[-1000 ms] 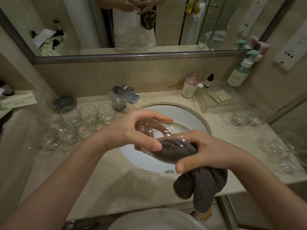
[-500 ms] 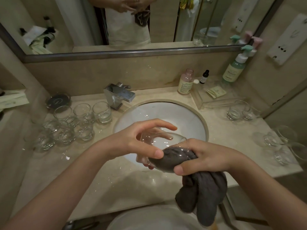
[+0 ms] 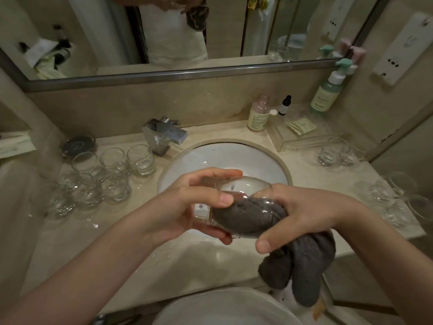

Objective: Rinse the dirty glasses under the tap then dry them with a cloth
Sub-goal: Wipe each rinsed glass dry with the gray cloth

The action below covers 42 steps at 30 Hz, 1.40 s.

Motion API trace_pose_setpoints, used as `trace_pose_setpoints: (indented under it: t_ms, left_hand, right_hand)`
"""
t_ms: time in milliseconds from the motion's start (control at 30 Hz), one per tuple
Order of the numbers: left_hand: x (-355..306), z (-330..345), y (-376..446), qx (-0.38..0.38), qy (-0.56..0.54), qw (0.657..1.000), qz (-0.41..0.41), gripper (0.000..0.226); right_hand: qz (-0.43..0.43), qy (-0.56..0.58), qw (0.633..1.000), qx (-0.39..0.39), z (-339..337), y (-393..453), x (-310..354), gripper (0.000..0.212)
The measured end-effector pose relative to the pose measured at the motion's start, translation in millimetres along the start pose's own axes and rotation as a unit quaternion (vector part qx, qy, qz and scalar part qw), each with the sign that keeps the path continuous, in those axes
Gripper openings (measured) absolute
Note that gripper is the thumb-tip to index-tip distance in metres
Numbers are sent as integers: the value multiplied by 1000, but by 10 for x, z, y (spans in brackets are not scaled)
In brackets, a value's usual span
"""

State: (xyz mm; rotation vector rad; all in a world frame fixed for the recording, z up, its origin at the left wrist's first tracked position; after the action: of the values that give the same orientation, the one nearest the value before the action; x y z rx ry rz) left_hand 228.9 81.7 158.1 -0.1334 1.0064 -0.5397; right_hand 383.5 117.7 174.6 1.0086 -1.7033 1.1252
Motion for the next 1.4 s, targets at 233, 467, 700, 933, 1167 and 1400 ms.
trace_pose_setpoints:
  t_ms: [233, 467, 700, 933, 1167, 1400]
  left_hand:
    - [-73, 57, -4, 34, 129, 989, 62, 61]
    - [-202, 111, -15, 71, 202, 965, 154, 56]
    - [-64, 127, 36, 3, 29, 999, 16, 54]
    - [-323, 89, 12, 66, 368, 909, 187, 73]
    - [-233, 54, 85, 34, 134, 985, 99, 51]
    - [-59, 9, 109, -5, 54, 999, 0, 49]
  right_hand:
    - [5, -2, 1000, -13, -40, -49, -167, 34]
    - [-41, 115, 992, 15, -12, -56, -137, 45]
    - [-18, 8, 1000, -15, -81, -80, -65, 11]
    - [-41, 150, 988, -4, -59, -26, -169, 61]
    - [-62, 121, 991, -18, -94, 15, -57, 42]
    - [-7, 8, 999, -31, -102, 14, -83, 11]
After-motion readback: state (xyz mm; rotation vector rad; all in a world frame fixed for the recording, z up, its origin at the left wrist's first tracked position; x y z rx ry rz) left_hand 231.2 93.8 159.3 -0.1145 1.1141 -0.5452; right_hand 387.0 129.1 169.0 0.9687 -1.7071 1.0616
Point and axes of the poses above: each hand's wrist, its own y-axis towards the middle knuckle, its own z-axis out of the palm, x = y × z, the point moved 4 cm from there along y, towards the middle knuckle, and after that the axes turned 14 degrees about -y, right-handed, at the moved point
